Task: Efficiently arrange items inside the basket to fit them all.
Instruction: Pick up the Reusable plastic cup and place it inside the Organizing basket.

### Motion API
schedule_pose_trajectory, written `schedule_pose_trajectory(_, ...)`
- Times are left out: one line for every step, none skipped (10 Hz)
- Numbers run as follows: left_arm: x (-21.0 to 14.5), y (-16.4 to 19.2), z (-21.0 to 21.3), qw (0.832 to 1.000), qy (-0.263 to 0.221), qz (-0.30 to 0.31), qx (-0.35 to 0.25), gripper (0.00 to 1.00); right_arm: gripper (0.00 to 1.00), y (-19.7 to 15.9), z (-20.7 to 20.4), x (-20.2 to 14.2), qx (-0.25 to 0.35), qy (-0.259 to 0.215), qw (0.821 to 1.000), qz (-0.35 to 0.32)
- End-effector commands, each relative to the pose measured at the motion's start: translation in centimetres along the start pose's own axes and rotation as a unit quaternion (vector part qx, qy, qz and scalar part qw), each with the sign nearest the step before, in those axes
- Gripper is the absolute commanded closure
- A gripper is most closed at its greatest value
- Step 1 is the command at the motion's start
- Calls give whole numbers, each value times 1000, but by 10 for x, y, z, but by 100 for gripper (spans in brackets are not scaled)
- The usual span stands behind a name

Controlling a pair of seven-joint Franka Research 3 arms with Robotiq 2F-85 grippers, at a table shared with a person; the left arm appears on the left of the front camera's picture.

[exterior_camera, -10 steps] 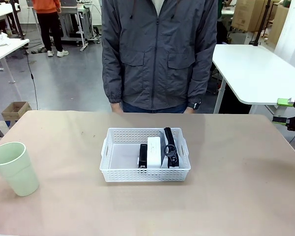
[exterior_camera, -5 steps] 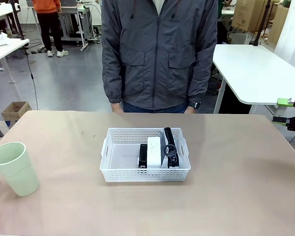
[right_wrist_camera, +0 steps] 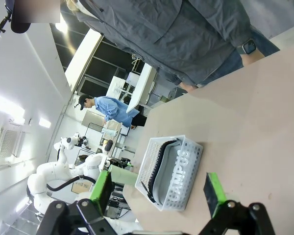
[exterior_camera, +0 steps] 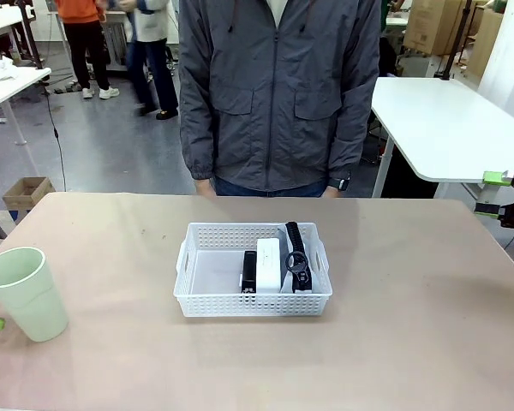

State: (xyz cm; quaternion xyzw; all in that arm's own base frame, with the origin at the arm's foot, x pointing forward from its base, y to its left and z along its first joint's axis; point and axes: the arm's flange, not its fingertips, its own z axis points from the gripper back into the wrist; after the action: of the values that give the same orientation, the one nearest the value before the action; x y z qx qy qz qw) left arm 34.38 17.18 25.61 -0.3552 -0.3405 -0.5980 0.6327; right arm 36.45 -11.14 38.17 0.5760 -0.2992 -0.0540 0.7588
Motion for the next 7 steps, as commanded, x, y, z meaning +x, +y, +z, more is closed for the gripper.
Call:
schedule_pose_trajectory(-34, -13, -16, 999, -12, -37, -5, 0, 0, 3, 0, 1, 4, 1, 1000, -3)
schedule_pose_trajectory(-33, -14, -20, 999, -18, -47, -11, 0, 0, 3, 0, 1, 4, 1, 1000, -3)
schedule_pose_trajectory(-31, -14, -24, 998, -20, -54, -23, 0, 0, 3, 0, 1, 4, 1, 1000, -3)
schedule_pose_trajectory(-29, -15, -28, 997, -26, -61, -35, 0, 0, 3, 0, 1, 4, 1, 1000, -3)
schedule_pose_trajectory(-27, -16, -32, 996, -32, -68, -45, 0, 0, 3, 0, 1, 4, 1, 1000, -3)
schedule_pose_trajectory(-27, -15, -37, 995, -37, -69, -58, 0, 0, 3, 0, 1, 4, 1, 1000, -3)
schedule_pose_trajectory(-27, -14, -39, 995, -38, -68, -67, 0, 0, 3, 0, 1, 4, 1, 1000, -3)
